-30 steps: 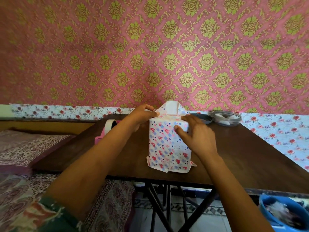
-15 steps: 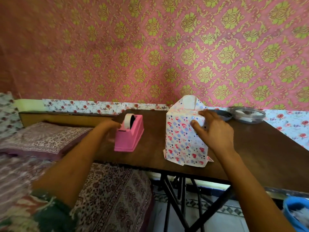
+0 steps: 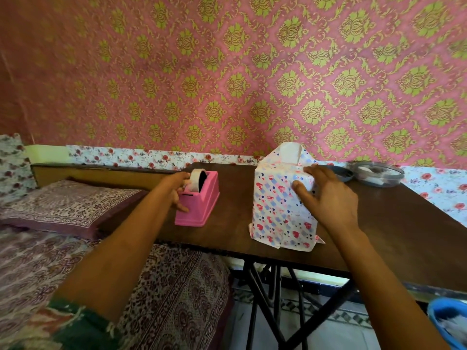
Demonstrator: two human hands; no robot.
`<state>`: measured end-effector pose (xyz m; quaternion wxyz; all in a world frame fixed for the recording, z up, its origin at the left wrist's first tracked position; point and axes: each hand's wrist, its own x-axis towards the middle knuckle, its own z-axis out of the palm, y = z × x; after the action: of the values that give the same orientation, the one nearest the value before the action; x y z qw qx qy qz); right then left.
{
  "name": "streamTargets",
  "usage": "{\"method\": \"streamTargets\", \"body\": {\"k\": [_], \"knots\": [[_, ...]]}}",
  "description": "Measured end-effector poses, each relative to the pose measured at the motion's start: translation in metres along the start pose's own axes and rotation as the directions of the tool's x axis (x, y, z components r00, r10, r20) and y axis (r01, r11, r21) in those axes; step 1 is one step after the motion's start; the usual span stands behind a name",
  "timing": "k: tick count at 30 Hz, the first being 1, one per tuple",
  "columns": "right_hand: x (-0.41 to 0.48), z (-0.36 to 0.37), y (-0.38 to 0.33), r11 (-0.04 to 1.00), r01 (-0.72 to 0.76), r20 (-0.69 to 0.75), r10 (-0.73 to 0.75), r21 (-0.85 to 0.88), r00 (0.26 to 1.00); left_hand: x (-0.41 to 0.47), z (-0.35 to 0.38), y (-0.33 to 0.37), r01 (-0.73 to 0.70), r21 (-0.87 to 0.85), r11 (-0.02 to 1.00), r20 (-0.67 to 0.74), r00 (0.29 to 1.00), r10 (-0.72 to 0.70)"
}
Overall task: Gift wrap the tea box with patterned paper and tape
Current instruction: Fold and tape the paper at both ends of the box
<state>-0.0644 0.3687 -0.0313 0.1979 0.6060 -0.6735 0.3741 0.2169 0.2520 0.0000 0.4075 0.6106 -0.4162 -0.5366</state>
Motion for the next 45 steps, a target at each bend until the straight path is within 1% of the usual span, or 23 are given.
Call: {"method": "streamTargets", "body": {"k": [3,8,10,14,16,19,25,30,37,39,43,45], "knots": [[-0.001,-0.001,0.0,1.0,-0.013,0.012,0.013,0.005,1.0,-0.001,0.005,0.0,-0.017,-0.102,0.995,-0.035,0.999,0.013],[-0.001,-0.001,0.0,0.999,-0.013,-0.004,0.013,0.03,1.0,0.006,0.003,-0.021,-0.139,-0.252,0.958,-0.168,0.981,0.098],[0.0,-0.001,0.0,1.0,-0.014,-0.007,0.014,0.017,1.0,0.006,0.001,-0.031,-0.168,-0.27,0.948,-0.17,0.977,0.125],[0.0,-0.003,0.003,1.0,-0.024,-0.004,0.024,0.002,1.0,0.008,-0.007,-0.046,-0.181,-0.257,0.949,-0.174,0.975,0.139],[0.0,-0.004,0.002,1.0,-0.023,-0.009,0.023,0.002,1.0,0.009,-0.009,-0.052,-0.184,-0.223,0.957,-0.191,0.971,0.142],[0.001,-0.005,0.001,0.999,-0.033,0.004,0.033,0.009,0.999,0.008,-0.009,-0.06,-0.233,-0.17,0.957,-0.191,0.961,0.2],[-0.001,-0.004,0.0,1.0,-0.023,-0.009,0.023,0.003,1.0,0.013,-0.014,-0.07,-0.222,-0.11,0.969,-0.153,0.967,0.204],[0.0,-0.004,0.0,1.0,-0.013,-0.012,0.013,-0.003,1.0,0.017,-0.019,-0.068,-0.328,0.025,0.944,-0.161,0.931,0.328],[-0.001,-0.008,0.0,0.999,-0.029,0.0,0.029,0.035,1.0,0.022,-0.024,-0.06,-0.28,0.188,0.942,-0.189,0.93,0.314],[-0.001,-0.009,0.0,0.999,-0.02,0.003,0.02,0.033,1.0,0.023,-0.026,-0.057,-0.275,0.257,0.926,-0.197,0.924,0.329],[-0.001,-0.01,0.001,0.999,-0.005,0.001,0.005,0.033,1.0,0.025,-0.029,-0.054,-0.269,0.343,0.9,-0.21,0.912,0.353],[-0.001,-0.009,0.001,1.0,-0.008,0.001,0.008,0.024,1.0,0.026,-0.03,-0.052,-0.252,0.435,0.864,-0.215,0.903,0.371]]}}
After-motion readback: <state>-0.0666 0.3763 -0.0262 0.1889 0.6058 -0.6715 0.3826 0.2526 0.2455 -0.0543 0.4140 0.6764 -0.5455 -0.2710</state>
